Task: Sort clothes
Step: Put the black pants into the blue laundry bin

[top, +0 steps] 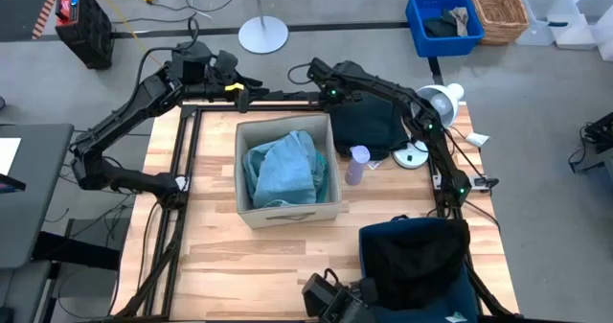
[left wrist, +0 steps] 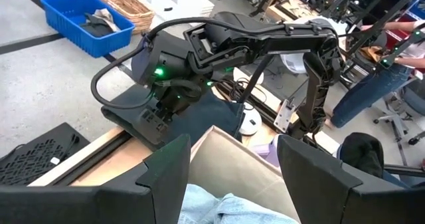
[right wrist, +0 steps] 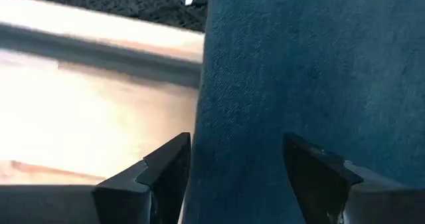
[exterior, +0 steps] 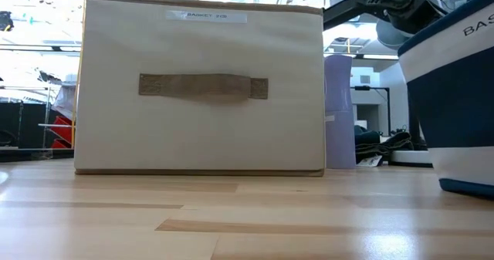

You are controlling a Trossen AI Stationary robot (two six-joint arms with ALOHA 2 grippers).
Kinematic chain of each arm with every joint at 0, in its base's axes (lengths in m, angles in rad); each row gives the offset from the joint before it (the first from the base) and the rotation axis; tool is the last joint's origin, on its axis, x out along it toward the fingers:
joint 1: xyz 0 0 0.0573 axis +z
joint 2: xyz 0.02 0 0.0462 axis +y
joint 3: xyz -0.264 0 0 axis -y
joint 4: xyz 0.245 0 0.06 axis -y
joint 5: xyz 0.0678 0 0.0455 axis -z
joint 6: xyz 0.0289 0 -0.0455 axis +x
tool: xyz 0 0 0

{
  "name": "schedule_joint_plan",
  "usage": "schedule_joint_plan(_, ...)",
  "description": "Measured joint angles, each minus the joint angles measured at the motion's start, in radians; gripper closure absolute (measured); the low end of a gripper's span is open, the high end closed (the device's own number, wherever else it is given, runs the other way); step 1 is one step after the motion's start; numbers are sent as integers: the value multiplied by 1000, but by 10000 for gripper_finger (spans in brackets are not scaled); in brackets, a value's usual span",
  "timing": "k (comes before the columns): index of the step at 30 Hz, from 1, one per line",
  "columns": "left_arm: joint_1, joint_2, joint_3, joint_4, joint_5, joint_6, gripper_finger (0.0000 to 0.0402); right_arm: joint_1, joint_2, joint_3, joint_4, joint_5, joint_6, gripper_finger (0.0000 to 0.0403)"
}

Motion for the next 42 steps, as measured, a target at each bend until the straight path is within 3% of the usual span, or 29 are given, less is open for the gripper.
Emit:
schedule_joint_plan(13, 0, 0, 0, -4, 0, 3, 182, 4, 0, 0, -49, -66, -50, 149)
schedule_joint_plan(29, 0, 0, 0, -5, 1, -5, 182, 62, -3, 0, -64, -74, -81, 147)
schedule_joint_plan(42, 0, 0, 0, -5, 10, -3, 182, 16, 2, 0, -57, -63, -32, 147)
